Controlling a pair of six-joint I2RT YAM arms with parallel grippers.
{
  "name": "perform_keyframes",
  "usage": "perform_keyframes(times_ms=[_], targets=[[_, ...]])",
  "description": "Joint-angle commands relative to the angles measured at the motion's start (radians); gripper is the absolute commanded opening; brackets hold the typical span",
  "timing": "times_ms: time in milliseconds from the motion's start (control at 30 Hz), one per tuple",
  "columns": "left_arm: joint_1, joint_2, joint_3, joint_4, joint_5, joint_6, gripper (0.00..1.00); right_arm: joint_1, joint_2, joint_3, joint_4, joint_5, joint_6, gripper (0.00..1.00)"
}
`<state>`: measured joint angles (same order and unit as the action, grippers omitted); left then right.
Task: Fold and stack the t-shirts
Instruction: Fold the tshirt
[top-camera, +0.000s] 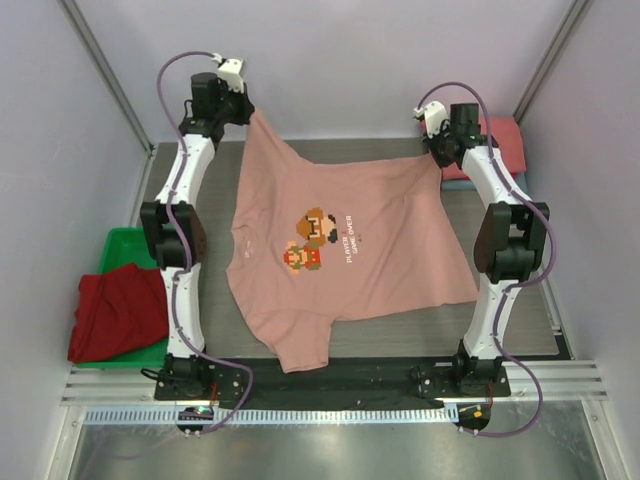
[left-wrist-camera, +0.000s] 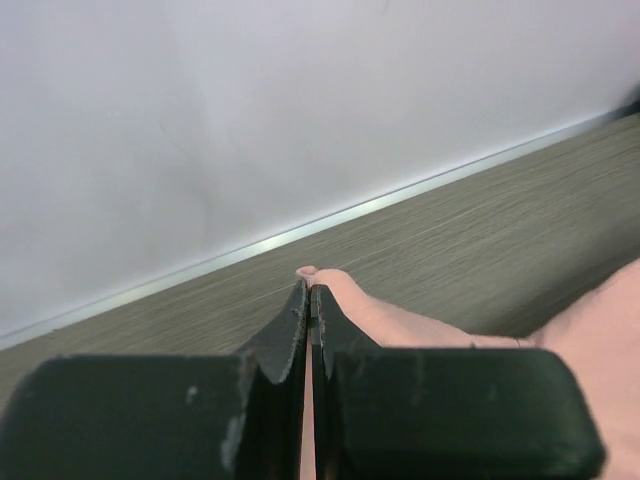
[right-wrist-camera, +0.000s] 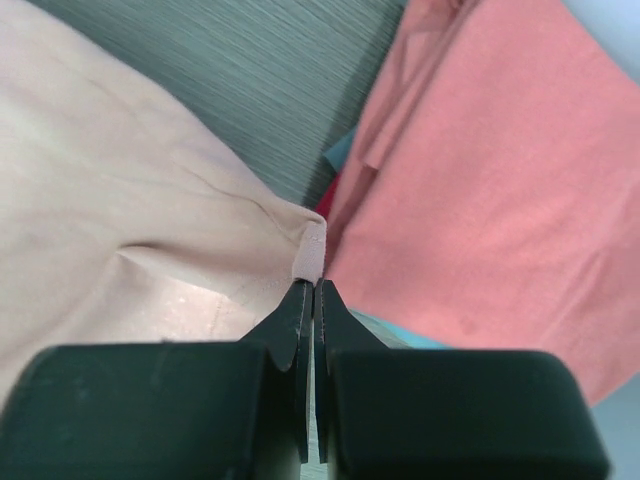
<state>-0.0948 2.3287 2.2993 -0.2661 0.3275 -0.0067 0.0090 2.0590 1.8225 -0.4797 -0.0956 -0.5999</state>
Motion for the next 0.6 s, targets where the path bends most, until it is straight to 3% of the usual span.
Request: perform_keyframes(times_ms=[0, 567], targets=[[-0.006, -0.106, -0.04, -0.047, 0.076, 0.05, 0.0, -0.037, -0.059, -0.005, 0.036, 0.013, 0.002, 0.01], [-0.006, -0.342, -0.302, -0.165, 0.117, 0.137, 0.0, -0.058, -0.117, -0.095, 0.041, -0.033, -0.023, 0.01]])
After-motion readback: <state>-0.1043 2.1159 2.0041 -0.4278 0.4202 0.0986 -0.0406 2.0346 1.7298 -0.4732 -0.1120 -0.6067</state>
